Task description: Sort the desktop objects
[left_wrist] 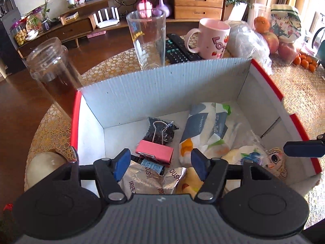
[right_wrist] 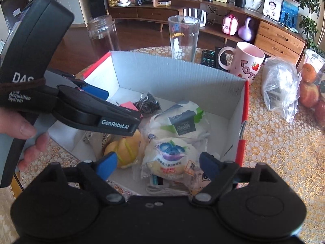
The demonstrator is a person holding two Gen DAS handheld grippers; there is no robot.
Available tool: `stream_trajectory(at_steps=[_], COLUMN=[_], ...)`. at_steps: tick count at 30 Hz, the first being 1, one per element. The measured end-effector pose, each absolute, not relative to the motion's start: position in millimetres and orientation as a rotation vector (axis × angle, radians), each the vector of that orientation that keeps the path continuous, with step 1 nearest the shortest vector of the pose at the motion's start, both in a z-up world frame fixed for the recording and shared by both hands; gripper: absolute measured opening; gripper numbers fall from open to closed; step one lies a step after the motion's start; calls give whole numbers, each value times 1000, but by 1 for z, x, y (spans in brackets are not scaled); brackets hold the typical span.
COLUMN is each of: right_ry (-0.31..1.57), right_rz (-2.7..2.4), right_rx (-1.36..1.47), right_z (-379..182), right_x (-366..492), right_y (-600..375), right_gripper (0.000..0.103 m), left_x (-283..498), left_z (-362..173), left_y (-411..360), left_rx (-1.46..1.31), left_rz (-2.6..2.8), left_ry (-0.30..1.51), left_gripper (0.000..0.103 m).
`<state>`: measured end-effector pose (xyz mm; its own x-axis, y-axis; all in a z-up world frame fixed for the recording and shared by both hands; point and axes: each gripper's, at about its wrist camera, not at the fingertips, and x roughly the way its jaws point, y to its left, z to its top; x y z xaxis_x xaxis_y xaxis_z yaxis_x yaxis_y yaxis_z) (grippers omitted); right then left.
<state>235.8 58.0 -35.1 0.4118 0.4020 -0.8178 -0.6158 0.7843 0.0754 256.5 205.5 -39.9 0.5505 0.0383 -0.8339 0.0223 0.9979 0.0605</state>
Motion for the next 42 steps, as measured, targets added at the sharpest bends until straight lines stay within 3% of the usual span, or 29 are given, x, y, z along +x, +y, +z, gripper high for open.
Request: stream_trajectory(at_steps=[14,15,17,21,23,42], right_ry=[872,868,860,848,847,732], right_rz=[678,679,682,681,679,668], right_rx=[-264,-265,-267,-268,-266,-301], right_z=[-1,1,3,7,9,20], right_x=[205,203,199,192,189,148], right_y=[46,45,44,38,34,-2], right_gripper=[94,95,95,96,96,96], left_x=[207,204,200,190,185,127], left_z=[2,3,5,10,12,25], left_y=[197,197,197,194,193,170], left_rx=[49,50,46,46,38,47], left_rz=[-6,-3,-4,-13,-17,8], left_ry=[897,895,890,883,876,767], left_gripper=[66,68,84,91,103,103])
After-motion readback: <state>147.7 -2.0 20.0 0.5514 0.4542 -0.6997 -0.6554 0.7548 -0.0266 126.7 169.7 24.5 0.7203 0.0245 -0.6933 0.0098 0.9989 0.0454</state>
